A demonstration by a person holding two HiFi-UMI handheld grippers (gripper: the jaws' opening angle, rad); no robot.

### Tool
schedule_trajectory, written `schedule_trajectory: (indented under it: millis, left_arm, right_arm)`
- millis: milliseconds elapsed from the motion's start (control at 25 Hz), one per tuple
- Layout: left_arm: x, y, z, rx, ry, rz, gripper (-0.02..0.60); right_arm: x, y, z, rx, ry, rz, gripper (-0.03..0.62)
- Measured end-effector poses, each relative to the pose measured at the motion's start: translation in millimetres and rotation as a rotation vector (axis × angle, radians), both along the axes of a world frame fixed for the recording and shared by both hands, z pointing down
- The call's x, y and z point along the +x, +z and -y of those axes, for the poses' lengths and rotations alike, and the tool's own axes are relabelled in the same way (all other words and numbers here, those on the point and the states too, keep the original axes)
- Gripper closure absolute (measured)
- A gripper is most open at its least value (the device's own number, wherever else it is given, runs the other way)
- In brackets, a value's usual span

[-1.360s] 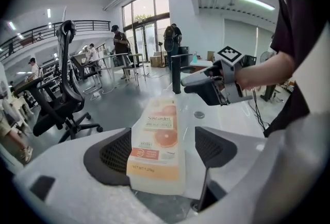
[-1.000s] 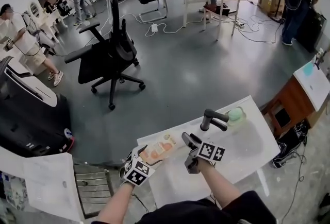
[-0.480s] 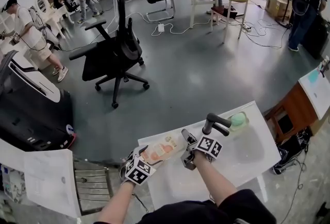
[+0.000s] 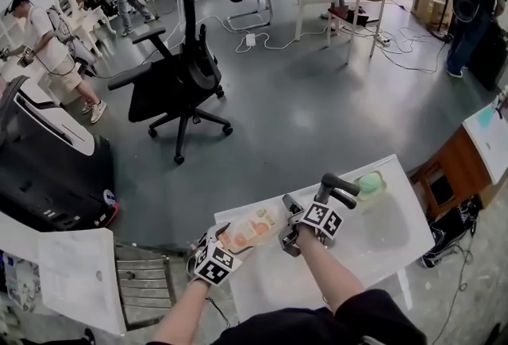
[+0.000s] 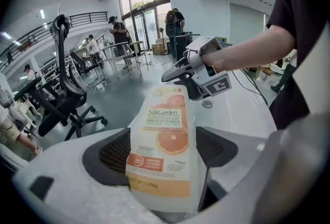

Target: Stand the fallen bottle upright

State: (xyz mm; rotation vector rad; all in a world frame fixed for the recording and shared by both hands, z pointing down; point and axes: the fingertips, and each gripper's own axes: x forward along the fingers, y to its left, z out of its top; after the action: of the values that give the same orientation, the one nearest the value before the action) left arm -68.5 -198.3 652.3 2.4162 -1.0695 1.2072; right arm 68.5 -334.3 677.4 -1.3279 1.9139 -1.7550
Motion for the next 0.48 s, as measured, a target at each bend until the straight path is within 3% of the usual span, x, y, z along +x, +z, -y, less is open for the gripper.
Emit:
schedule_trajectory:
  millis: [200, 480]
  left_arm:
    - [-1.6, -0.2, -0.8, 0.017, -0.003, -0.015, 0.189]
    - [-0.3, 1.2, -1.2, 0.024, 0.001, -0.024, 0.189]
  right_arm:
    - [-4.6, -1.2, -0.1, -0.012, -0.012, 0.102, 0.451]
    - [0.6, 0.7, -3.0, -0.018, -0.003, 0.096, 0.482]
